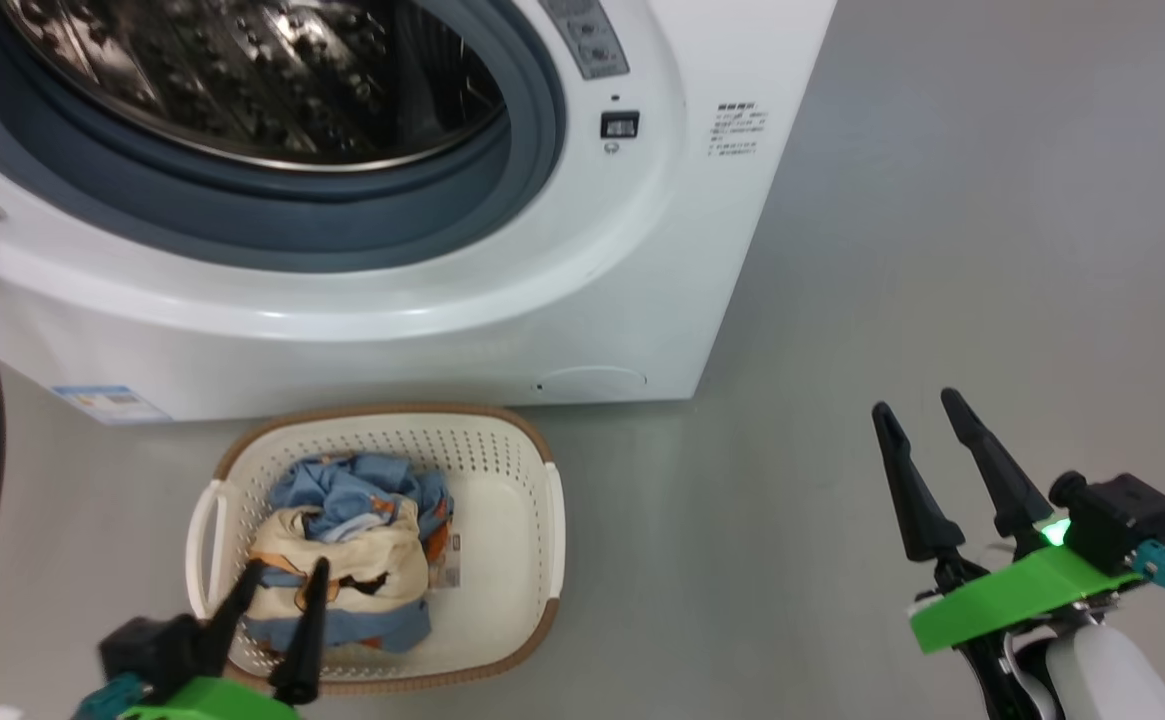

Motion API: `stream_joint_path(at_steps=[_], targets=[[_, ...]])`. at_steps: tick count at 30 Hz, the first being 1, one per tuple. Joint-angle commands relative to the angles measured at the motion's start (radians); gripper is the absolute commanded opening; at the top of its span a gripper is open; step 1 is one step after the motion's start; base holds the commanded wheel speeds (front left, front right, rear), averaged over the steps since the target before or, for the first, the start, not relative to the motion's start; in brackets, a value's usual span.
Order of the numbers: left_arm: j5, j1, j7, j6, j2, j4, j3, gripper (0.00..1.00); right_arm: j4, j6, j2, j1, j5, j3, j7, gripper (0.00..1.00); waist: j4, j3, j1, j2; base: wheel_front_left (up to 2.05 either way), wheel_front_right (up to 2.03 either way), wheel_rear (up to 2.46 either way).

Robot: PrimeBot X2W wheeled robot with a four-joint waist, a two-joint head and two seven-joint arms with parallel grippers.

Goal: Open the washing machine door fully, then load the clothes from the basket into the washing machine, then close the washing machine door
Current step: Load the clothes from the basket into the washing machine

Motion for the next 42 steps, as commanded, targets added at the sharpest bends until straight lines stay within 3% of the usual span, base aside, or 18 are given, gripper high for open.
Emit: stream_joint_path(at_steps=[1,9,24,42], targets=[[-0.008,-0.051,-0.008,-0.003,0.015,0.024,0.011,1.0,-0.027,0.002,0.004,-0.028,-0.018,0.023,-0.012,1.0,-0.005,0.043,0.0,0.0,0.0,0.0,0.0],[-0.04,-0.205,-0.008,-0.003,0.043,0.251,-0.138,1.0,-0.031,0.002,0.045,-0.074,-0.041,0.041,-0.012,1.0,-0.027,0.148,0.0,0.0,0.0,0.0,0.0],[-0.089,-0.446,-0.008,-0.003,0.14,0.516,-0.377,1.0,-0.043,0.002,0.11,-0.176,-0.073,0.1,-0.012,1.0,-0.084,0.323,0.0,0.0,0.0,0.0,0.0],[-0.226,-0.682,0.003,-0.003,0.209,0.624,-0.672,1.0,-0.073,0.002,0.141,-0.249,-0.096,0.104,-0.012,1.0,-0.121,0.503,0.0,0.0,0.0,0.0,0.0]])
